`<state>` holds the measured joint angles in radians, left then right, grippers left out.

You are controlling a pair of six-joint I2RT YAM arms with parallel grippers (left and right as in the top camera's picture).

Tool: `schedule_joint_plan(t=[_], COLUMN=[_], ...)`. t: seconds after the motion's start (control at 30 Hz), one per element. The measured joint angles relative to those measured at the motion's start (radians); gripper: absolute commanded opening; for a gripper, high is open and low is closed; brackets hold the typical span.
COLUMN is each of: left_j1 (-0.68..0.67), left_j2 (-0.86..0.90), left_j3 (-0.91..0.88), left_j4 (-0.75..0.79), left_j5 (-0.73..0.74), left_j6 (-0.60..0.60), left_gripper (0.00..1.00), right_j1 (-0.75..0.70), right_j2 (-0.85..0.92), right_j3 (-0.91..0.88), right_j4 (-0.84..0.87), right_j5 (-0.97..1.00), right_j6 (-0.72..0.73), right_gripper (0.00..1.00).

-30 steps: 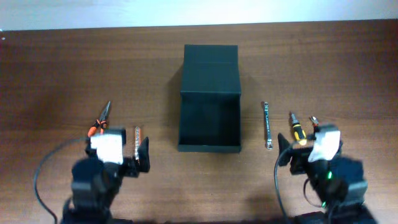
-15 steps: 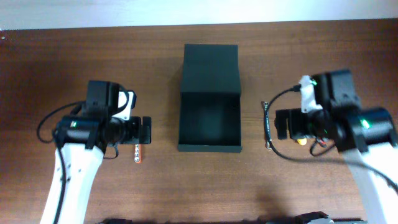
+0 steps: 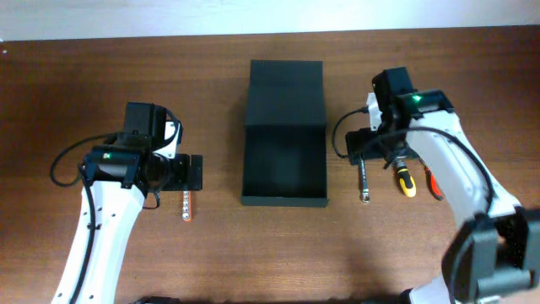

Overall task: Pack container
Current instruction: 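Lower right gripper onto the silver wrench and close on it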

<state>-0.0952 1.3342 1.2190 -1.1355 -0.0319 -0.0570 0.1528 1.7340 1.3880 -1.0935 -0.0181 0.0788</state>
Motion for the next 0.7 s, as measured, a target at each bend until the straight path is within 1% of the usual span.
schedule_joint_plan(t=[0.23, 0.37, 0.43, 0.7], left_j1=[0.0, 0.0, 0.005, 0.055], left_j2=[0.0, 0.0, 0.0, 0.0], left_j3=[0.001, 0.001, 0.002, 0.002], left_j4=[0.064, 0.08, 0.082, 0.084], left_j5=[-0.024, -0.033, -0.034, -0.037], left_j6=[0.0, 0.0, 0.0, 0.0], left_gripper=[0.99, 0.99, 0.99, 0.99], right_j1=[0.0, 0.0, 0.0, -0.04], right_j2=[0.098, 0.132, 0.148, 0.175], right_j3=[0.0, 0.0, 0.0, -0.006], right_j4=[0.093, 0.115, 0.123, 0.13], right_j5=[0.017, 0.018, 0.02, 0.02], right_j6=[0.0, -0.003, -0.005, 0.0], right_gripper=[0.99, 0.93, 0.91, 0.91])
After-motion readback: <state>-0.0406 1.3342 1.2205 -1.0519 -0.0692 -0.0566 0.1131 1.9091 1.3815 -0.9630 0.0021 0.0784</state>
